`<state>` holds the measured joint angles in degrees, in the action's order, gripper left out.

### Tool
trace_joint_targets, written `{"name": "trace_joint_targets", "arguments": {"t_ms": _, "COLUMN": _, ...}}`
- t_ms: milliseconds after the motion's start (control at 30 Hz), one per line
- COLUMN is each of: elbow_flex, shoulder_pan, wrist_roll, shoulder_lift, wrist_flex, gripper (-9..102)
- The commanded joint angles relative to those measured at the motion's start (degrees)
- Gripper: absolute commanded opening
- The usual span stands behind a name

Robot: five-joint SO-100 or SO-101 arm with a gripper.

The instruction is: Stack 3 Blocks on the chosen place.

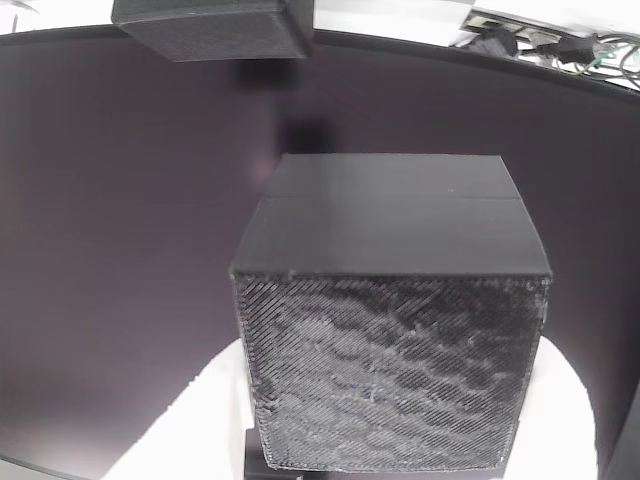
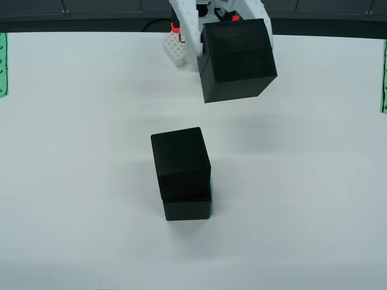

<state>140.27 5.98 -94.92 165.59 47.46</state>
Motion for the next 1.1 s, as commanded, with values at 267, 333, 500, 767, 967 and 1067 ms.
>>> {"name": "trace_joint_targets", "arguments": {"t_ms": 267, "elbow_flex": 3.60, "shoulder_pan": -6.24, "wrist_roll": 0.00, "shoulder_lift": -0.26, "wrist_flex": -9.40, "gripper": 21}}
{"name": "trace_joint_targets", "arguments": {"t_ms": 333, "elbow_flex": 3.60, "shoulder_pan": -6.86, "wrist_roll": 0.00, "shoulder_lift": -1.41, "wrist_flex": -9.40, "gripper": 21}}
{"name": "trace_joint_targets", "arguments": {"t_ms": 500, "elbow_flex": 2.11, "shoulder_pan": -8.44, "wrist_roll": 0.18, "shoulder_lift": -5.45, "wrist_flex": -10.81, "gripper": 21}}
{"name": "trace_joint_targets", "arguments": {"t_ms": 767, "elbow_flex": 5.27, "shoulder_pan": -10.28, "wrist_roll": 0.44, "shoulder_lift": -7.82, "wrist_flex": -19.51, "gripper": 21}}
{"name": "trace_joint_targets", "arguments": {"t_ms": 967, "elbow_flex": 8.61, "shoulder_pan": -10.81, "wrist_roll": 0.18, "shoulder_lift": -8.70, "wrist_flex": -24.87, "gripper": 20}}
{"name": "trace_joint_targets", "arguments": {"t_ms": 1067, "elbow_flex": 9.49, "shoulder_pan": -11.51, "wrist_roll": 0.18, "shoulder_lift": -10.55, "wrist_flex": -28.30, "gripper": 20}}
